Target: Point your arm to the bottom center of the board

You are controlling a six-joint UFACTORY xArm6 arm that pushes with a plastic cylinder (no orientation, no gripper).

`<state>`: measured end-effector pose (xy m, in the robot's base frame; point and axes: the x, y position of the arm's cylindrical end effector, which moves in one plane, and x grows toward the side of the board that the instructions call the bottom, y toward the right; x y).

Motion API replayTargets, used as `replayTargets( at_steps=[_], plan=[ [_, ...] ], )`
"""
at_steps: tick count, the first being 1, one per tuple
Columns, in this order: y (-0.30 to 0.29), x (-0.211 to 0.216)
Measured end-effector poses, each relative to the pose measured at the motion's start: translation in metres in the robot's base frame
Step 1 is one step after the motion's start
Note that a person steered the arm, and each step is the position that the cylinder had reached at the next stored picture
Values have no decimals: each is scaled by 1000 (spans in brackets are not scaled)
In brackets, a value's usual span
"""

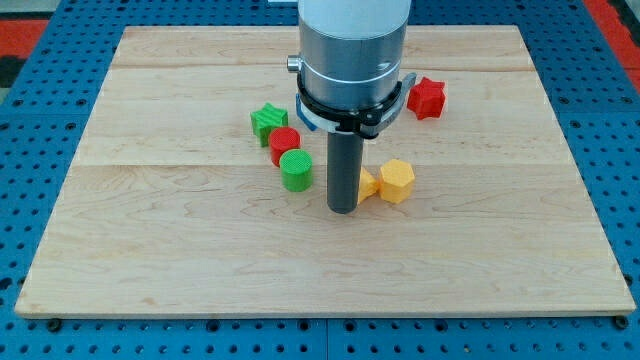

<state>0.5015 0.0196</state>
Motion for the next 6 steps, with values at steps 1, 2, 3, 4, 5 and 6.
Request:
replayTargets(
  at_steps=[1,2,3,4,5,6],
  plan=[
    [-23,8],
    [-90,30],
    [-133,57],
    [-79,89],
    [-7,114],
    [-1,116]
  ],
)
